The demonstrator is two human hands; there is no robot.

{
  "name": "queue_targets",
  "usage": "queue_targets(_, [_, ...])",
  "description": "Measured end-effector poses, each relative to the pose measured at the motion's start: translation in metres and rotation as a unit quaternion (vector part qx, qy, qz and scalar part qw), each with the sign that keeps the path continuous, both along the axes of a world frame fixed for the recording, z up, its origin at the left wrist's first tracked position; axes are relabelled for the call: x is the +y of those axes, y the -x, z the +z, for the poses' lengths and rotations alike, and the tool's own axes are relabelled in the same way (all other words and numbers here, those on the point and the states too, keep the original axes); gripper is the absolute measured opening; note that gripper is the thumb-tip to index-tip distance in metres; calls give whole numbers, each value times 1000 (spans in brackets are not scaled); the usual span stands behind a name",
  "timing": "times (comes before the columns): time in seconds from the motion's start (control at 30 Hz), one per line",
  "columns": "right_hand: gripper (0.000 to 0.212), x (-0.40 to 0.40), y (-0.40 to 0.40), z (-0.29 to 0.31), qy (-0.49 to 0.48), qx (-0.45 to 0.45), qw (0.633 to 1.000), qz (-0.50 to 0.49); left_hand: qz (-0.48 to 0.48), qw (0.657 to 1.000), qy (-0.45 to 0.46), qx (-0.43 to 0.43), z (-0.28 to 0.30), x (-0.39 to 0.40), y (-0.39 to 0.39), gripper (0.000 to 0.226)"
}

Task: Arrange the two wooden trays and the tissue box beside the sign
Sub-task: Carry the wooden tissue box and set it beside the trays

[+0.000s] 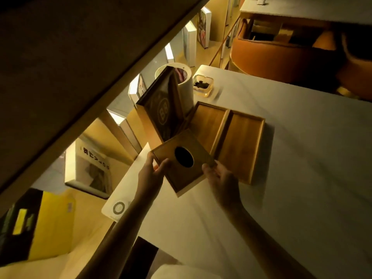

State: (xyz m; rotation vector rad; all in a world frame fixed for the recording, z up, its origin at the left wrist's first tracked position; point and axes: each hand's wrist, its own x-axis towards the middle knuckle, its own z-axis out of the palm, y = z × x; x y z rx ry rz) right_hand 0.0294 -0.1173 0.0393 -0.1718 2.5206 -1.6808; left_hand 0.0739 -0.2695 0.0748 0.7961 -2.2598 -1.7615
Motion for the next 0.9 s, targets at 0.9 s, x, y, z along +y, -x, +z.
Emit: queue_targets(0.9, [34, -48, -15, -36, -100, -96, 983, 120, 89, 991, -70, -69, -52, -42, -43, 46])
